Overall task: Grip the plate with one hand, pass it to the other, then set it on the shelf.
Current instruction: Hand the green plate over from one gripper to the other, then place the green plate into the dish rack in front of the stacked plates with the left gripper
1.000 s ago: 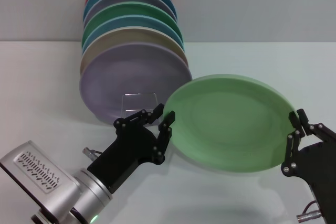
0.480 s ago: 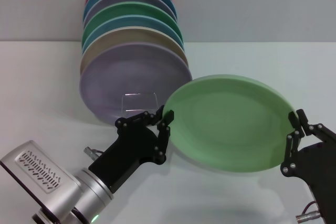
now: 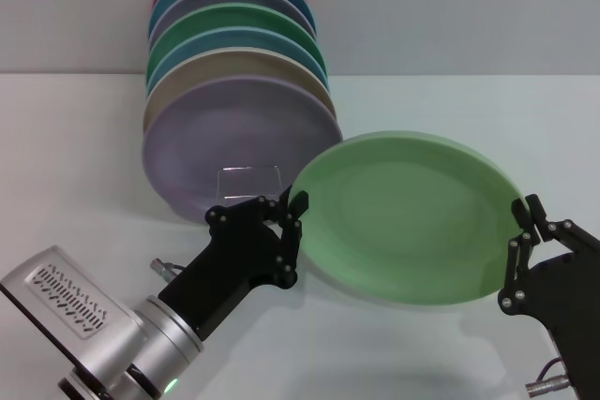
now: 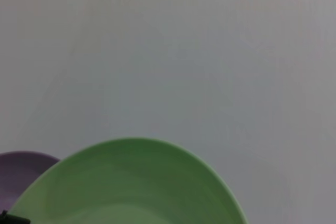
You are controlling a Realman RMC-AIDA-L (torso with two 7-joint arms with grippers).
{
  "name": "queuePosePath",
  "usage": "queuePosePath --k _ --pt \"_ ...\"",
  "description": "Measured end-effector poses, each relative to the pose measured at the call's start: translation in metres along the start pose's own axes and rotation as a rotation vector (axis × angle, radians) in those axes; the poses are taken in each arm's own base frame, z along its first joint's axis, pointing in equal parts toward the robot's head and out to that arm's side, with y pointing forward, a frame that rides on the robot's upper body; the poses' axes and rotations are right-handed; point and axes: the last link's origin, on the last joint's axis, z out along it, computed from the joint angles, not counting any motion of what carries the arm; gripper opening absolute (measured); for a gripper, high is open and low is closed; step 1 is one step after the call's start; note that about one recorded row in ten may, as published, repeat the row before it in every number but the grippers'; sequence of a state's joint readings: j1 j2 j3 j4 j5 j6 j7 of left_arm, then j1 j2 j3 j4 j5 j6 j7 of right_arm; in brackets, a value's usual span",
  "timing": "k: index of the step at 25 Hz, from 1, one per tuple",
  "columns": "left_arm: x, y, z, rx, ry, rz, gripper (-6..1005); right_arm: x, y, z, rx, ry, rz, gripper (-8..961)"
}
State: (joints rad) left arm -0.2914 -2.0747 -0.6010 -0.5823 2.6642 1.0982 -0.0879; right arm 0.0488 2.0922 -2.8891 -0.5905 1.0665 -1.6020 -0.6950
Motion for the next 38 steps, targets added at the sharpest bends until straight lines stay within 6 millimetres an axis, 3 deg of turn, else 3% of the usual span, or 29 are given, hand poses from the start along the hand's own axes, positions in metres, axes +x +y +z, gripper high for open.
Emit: queuePosePath --k 9,14,17,22,26,38 --pt "-0.001 -0.001 -0.003 0.003 0.000 0.000 45 0.001 -0.001 -0.001 -0.008 -0.007 0.008 21" --pt "0.000 -0.002 -0.007 0.009 0.011 0.005 42 -0.004 -0.008 -0.005 0.015 -0.058 0.051 90" --pt "0.000 -0.004 -0.009 0.023 0.015 0.009 41 -0.010 -0.013 -0.011 0.017 -0.114 0.094 300" --pt "0.008 -0.011 -0.014 0.065 0.071 0.006 40 -0.022 -0.023 -0.028 -0.010 -0.238 0.205 358" --pt "0.019 -0.020 -0.023 0.121 0.149 -0.003 39 -0.025 -0.030 -0.035 -0.017 -0.287 0.261 360" --pt "0.043 -0.054 -0.037 0.287 0.302 0.038 52 0.000 -0.045 -0.031 -0.036 -0.179 0.289 360"
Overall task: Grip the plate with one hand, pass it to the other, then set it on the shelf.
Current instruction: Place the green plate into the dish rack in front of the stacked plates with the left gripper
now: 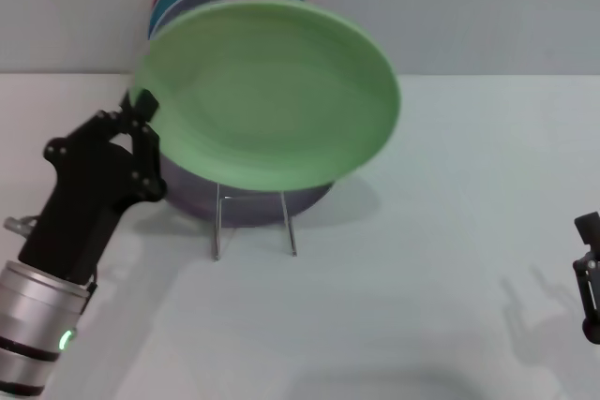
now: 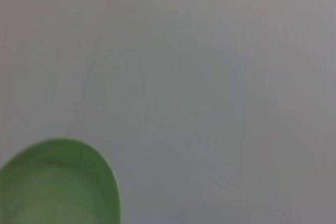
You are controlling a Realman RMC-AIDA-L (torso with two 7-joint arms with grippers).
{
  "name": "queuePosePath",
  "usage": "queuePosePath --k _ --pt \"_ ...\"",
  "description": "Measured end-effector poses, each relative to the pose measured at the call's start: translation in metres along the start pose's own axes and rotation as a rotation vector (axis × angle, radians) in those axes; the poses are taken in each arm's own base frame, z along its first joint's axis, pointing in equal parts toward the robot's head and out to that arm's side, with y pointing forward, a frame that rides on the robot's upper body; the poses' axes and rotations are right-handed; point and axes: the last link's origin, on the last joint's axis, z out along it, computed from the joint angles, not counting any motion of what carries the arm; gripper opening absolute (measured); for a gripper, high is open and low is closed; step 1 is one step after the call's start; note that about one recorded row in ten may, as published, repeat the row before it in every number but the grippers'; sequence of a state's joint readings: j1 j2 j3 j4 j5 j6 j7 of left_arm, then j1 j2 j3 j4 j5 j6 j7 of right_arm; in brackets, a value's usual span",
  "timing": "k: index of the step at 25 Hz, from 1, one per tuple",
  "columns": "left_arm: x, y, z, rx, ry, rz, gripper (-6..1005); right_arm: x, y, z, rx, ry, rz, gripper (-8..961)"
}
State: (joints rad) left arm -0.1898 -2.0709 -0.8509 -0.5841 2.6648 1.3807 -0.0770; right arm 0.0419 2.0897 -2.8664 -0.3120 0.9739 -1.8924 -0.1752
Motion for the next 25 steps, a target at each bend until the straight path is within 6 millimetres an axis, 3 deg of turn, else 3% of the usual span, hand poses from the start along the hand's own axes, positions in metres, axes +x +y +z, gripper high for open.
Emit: queuePosePath --k 5,25 --pt "0.001 -0.011 0.001 0.034 0.006 0.057 66 0.002 -0.003 0.001 0.001 0.008 -0.010 361" --pt "-0.019 -0.025 -0.010 0.018 -0.105 0.218 123 0.003 -0.006 0.002 0.013 0.009 -0.022 361"
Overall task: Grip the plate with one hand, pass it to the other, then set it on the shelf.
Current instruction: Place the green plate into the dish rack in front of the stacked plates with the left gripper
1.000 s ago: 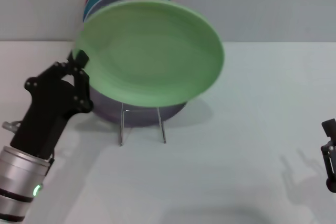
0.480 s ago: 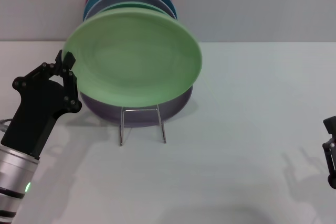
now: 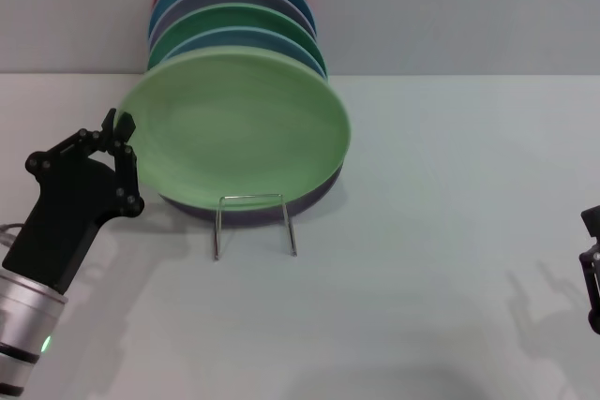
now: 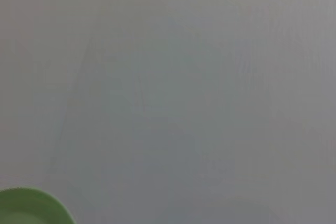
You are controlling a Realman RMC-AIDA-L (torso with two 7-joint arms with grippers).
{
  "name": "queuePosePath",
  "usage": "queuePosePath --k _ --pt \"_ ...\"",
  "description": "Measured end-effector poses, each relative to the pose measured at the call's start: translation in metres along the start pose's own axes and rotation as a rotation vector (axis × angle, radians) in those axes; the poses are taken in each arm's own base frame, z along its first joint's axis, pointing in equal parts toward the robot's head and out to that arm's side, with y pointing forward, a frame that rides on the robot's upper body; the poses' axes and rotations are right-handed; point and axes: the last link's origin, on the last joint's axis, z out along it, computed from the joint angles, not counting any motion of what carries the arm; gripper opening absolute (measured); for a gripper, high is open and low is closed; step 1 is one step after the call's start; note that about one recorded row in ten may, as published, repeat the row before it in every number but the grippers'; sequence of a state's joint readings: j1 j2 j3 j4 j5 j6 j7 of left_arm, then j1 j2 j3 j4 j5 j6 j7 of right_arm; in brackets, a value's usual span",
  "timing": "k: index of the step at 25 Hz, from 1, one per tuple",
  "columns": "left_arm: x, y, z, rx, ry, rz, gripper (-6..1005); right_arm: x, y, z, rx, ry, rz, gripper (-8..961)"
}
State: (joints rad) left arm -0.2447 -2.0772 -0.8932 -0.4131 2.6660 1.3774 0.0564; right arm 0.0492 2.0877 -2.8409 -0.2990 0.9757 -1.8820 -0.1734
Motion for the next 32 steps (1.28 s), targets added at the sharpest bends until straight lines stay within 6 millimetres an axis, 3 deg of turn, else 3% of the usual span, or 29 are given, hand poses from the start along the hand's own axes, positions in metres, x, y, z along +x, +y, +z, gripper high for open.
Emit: queuePosePath --k 15,32 --pt "-0.020 0.008 -0.002 -0.054 -0.127 0.047 165 0.000 0.000 0.003 -0.006 -0.007 0.000 361" --pt "-0.018 0.011 -0.006 -0.072 -0.119 0.033 213 0.002 0.000 0.006 -0.020 -0.004 0.001 361"
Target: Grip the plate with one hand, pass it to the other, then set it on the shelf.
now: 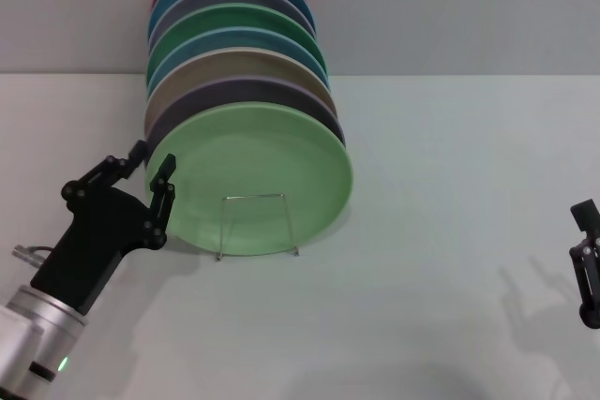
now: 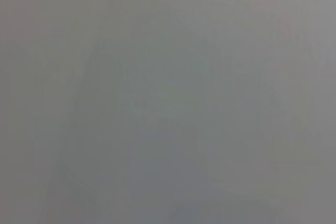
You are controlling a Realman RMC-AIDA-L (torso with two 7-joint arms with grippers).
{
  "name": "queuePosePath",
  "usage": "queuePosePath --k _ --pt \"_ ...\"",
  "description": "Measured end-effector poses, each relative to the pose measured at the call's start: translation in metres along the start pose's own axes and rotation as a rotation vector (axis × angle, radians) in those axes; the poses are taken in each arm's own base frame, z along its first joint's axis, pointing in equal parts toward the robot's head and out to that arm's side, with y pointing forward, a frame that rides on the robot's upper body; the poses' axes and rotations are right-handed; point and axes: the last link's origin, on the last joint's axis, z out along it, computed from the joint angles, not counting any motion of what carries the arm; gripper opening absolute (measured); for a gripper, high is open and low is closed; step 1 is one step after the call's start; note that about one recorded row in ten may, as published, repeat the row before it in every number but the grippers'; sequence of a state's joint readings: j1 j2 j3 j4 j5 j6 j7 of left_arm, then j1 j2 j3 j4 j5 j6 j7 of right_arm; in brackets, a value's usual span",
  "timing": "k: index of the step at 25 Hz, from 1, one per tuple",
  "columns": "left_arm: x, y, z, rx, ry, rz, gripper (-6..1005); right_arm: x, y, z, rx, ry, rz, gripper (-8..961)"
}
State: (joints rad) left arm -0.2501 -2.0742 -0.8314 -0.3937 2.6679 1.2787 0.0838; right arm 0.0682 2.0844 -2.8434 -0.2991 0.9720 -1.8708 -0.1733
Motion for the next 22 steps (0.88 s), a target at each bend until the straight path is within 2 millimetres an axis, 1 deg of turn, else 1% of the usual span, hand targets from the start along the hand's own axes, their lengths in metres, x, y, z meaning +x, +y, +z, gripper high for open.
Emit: queuePosePath --k 3,6,9,11,12,13,14,17,18,19,22 --pt "0.005 -0.003 -0.006 0.023 0.039 -0.004 309 0.002 0.000 0.002 -0.005 0.006 0.000 361" --pt "0.017 -0.009 -0.019 0.071 0.129 -0.007 406 0.004 0.000 0.004 -0.007 0.015 -0.002 360" --pt "0.033 -0.020 -0.038 0.137 0.246 -0.052 505 0.004 -0.003 0.006 0.007 0.012 -0.009 360" --pt "0.038 -0.031 -0.049 0.188 0.299 -0.120 572 0.004 -0.009 0.009 0.040 0.006 -0.021 361" --pt "0.038 -0.031 -0.049 0.188 0.299 -0.120 605 0.004 -0.014 0.010 0.079 0.003 -0.023 361" --pt "0.037 -0.044 -0.056 0.229 0.315 -0.184 639 0.004 -0.020 0.010 0.122 0.000 -0.016 361" --pt "0.036 -0.048 -0.058 0.240 0.313 -0.201 661 0.004 -0.028 0.010 0.171 -0.003 -0.001 361" --pt "0.033 -0.057 -0.060 0.262 0.306 -0.221 727 0.006 -0.052 0.008 0.302 -0.012 0.116 360" --pt "0.033 -0.057 -0.060 0.262 0.306 -0.221 748 0.008 -0.060 0.007 0.326 -0.013 0.160 360" --pt "0.031 -0.068 -0.061 0.289 0.299 -0.238 770 0.010 -0.066 0.006 0.340 -0.013 0.187 360" --pt "0.026 -0.076 -0.058 0.303 0.278 -0.247 836 0.015 -0.079 0.008 0.335 0.008 0.217 398"
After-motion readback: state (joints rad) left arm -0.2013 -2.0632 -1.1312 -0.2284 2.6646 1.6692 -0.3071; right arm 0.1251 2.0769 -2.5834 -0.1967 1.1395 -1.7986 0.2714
